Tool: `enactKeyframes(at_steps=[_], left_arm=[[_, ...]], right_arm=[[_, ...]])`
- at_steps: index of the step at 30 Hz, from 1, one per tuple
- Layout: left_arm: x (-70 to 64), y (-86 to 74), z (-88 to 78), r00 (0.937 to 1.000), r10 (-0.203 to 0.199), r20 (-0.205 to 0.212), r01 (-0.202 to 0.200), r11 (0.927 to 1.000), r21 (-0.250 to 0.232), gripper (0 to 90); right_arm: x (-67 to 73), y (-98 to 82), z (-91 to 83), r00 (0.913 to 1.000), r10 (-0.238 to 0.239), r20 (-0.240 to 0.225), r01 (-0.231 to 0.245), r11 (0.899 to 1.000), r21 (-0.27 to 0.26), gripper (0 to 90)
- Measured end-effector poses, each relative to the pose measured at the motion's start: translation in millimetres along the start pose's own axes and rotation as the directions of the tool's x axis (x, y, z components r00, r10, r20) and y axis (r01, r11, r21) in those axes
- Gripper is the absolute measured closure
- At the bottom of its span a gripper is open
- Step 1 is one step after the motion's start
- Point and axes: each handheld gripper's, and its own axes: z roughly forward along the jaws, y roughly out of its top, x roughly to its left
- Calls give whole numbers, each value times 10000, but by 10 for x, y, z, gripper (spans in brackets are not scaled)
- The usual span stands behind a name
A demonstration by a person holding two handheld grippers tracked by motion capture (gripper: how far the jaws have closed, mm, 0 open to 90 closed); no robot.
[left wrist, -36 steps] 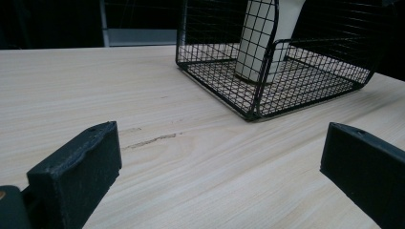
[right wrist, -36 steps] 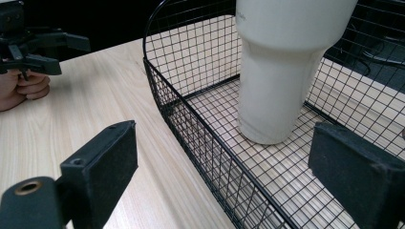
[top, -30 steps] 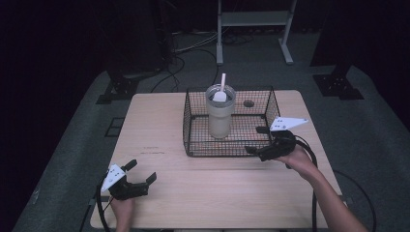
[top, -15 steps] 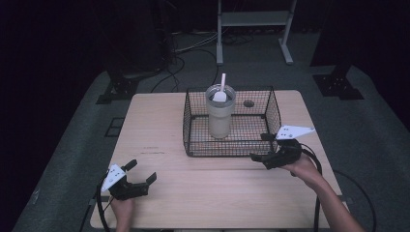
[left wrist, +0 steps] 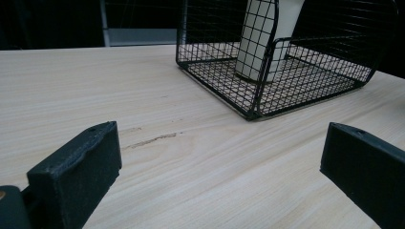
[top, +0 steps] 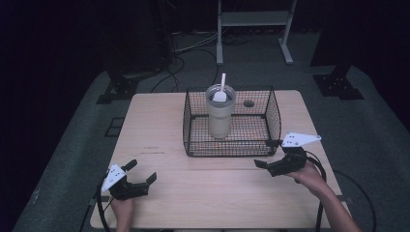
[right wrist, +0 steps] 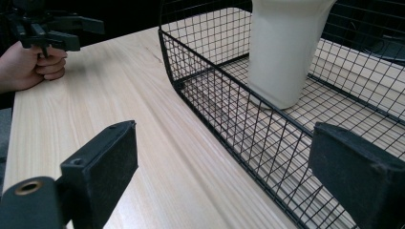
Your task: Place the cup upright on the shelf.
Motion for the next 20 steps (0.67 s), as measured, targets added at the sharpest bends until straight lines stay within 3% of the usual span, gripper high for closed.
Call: enactKeyframes(at_steps=[13, 20], left_arm=[[-5, 0, 0, 10000, 13, -16, -13, 10000, 18, 0], [-5, 0, 0, 10000, 14, -23, -14, 10000, 15, 0]], right_arm=[[31, -180, -95, 9998, 208, 68, -207, 9997, -164, 88], [130, -316, -146, 9997, 187, 140, -184, 9996, -199, 87]])
